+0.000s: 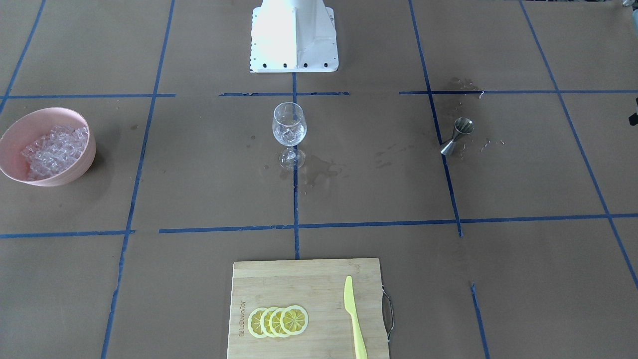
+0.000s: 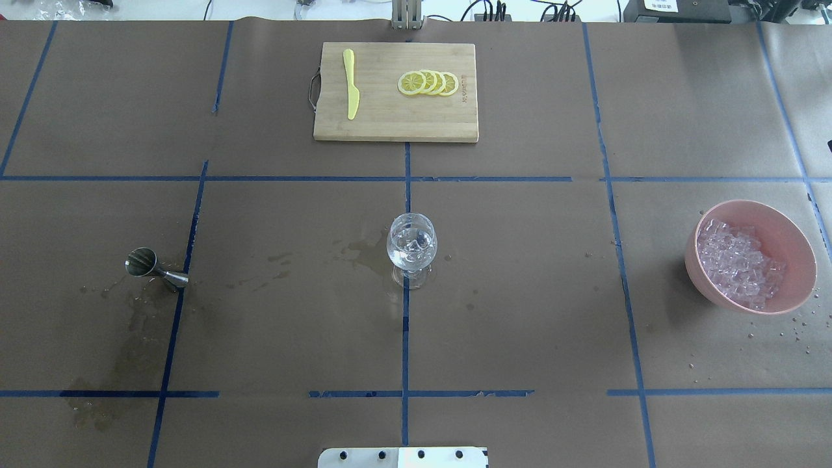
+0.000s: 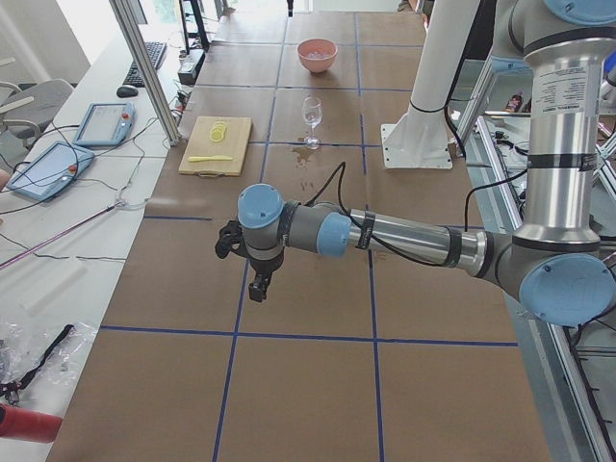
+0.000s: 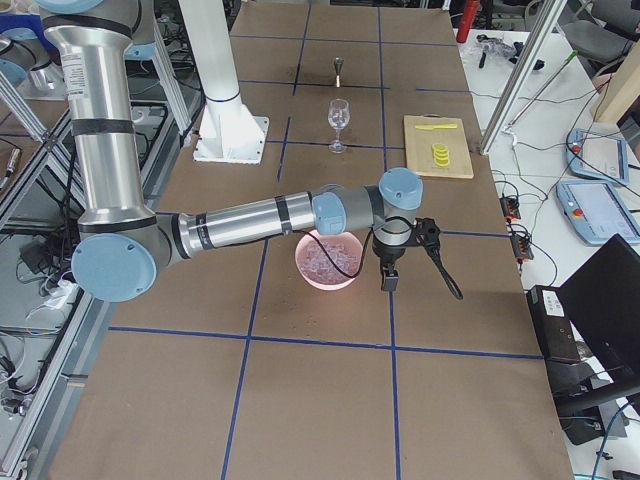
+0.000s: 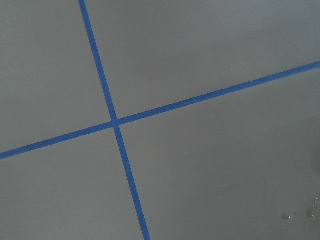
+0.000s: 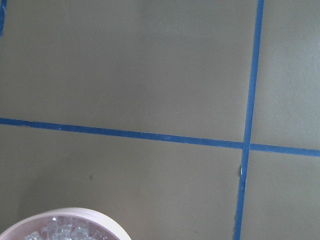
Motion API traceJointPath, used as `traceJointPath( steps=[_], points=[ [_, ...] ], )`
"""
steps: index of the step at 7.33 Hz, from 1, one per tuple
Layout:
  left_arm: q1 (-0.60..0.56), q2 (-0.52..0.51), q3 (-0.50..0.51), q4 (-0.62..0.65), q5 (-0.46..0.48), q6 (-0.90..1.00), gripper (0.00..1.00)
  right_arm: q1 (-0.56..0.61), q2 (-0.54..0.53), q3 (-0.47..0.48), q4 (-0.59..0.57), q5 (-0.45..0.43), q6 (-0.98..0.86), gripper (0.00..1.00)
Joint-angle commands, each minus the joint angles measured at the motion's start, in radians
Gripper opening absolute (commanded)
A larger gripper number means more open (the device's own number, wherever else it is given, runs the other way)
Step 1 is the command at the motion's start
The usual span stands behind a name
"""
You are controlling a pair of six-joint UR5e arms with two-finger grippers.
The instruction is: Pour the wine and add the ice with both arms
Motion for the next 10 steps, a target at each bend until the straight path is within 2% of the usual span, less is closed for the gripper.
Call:
traceJointPath(
  steps=[1, 2, 6, 10],
  points=[
    [0.0, 0.002, 0.003, -0.003, 0.005, 0.005, 1.0, 0.011, -0.008, 0.023, -0.037, 0.032, -0.042, 1.0],
    [0.002, 0.008, -0.006, -0.003, 0.0, 0.006, 1.0, 0.011, -0.018, 0.024, -0.037, 0.067, -0.042, 1.0],
    [0.007, 0.048, -0.057, 0.003, -0.006, -0.001, 1.0, 0.0, -0.009, 0.034, -0.026, 0.067, -0.04, 1.0],
    [0.007, 0.061, -0.06, -0.002, -0.006, 0.003, 1.0, -0.001, -0.041, 0.107, -0.025, 0.069, -0.042, 1.0]
  ],
)
